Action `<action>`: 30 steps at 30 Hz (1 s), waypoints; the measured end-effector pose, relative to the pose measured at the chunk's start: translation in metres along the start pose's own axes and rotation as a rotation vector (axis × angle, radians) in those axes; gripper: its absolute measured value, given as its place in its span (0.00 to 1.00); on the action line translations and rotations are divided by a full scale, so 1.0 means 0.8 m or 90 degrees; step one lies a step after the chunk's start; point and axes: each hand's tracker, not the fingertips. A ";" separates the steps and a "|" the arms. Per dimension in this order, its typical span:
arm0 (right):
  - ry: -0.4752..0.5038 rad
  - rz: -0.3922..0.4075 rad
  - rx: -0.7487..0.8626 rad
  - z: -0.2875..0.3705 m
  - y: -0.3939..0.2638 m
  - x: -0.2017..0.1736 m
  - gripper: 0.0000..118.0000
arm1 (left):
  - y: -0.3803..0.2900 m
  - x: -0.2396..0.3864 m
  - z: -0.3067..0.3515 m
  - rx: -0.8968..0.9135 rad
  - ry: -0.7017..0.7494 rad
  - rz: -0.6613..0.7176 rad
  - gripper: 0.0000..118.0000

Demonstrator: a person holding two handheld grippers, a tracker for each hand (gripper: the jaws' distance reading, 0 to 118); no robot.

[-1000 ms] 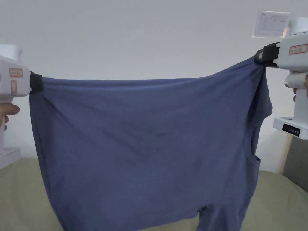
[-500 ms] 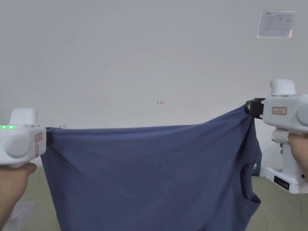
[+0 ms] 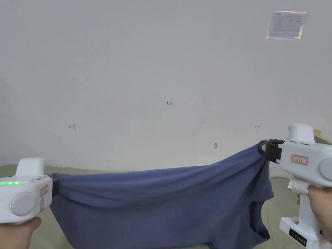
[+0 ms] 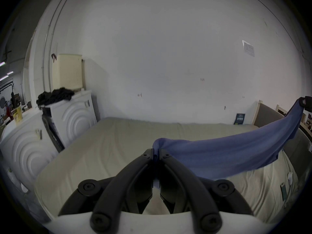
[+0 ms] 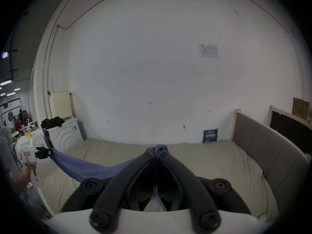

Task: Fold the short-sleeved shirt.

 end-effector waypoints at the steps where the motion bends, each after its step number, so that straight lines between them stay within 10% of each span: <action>1: 0.000 -0.006 -0.007 0.021 -0.014 -0.003 0.02 | -0.017 -0.002 0.016 -0.011 0.000 0.002 0.03; 22: -0.103 -0.071 -0.346 0.234 -0.513 -0.001 0.03 | -0.419 -0.041 0.130 -0.316 0.000 -0.047 0.04; 24: -0.108 -0.092 -0.324 0.239 -0.509 0.008 0.26 | -0.415 -0.046 0.135 -0.307 -0.005 -0.028 0.20; 27: -0.106 -0.133 -0.317 0.248 -0.488 0.019 0.94 | -0.399 -0.052 0.151 -0.280 -0.027 -0.021 0.83; 30: -0.077 -0.166 -0.246 0.278 -0.453 0.017 0.97 | -0.377 -0.053 0.194 -0.215 -0.051 -0.080 0.82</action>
